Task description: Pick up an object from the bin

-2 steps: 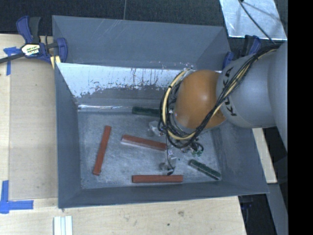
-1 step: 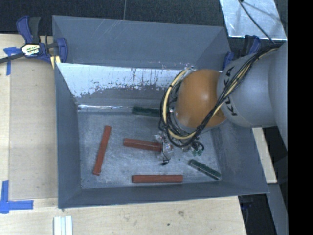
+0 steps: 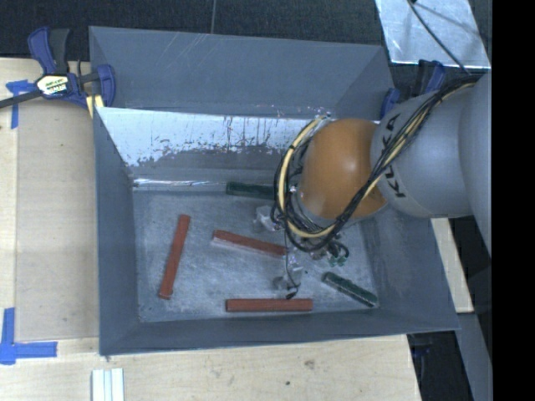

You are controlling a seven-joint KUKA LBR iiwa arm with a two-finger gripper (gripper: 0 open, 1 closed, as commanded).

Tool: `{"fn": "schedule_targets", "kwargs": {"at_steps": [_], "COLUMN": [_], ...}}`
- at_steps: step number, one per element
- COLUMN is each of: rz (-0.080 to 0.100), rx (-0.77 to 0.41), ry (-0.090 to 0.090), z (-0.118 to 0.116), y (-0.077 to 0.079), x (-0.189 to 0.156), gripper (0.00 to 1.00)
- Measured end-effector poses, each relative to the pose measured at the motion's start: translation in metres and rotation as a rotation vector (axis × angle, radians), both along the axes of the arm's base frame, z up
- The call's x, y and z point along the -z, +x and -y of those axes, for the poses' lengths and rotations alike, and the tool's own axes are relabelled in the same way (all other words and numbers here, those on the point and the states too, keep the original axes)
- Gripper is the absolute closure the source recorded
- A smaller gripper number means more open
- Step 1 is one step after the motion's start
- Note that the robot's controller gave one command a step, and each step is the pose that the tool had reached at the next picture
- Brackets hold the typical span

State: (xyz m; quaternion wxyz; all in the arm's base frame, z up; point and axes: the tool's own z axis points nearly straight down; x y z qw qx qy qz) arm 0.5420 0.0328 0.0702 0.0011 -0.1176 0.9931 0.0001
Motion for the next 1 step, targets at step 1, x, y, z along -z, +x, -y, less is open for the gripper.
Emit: {"fn": "schedule_targets", "kwargs": {"at_steps": [1], "rz": [0.001], "rx": [0.0], "ry": [0.0], "z": [-0.0001], "y": [0.0005], "x": [-0.0002], "gripper": [1.0]}}
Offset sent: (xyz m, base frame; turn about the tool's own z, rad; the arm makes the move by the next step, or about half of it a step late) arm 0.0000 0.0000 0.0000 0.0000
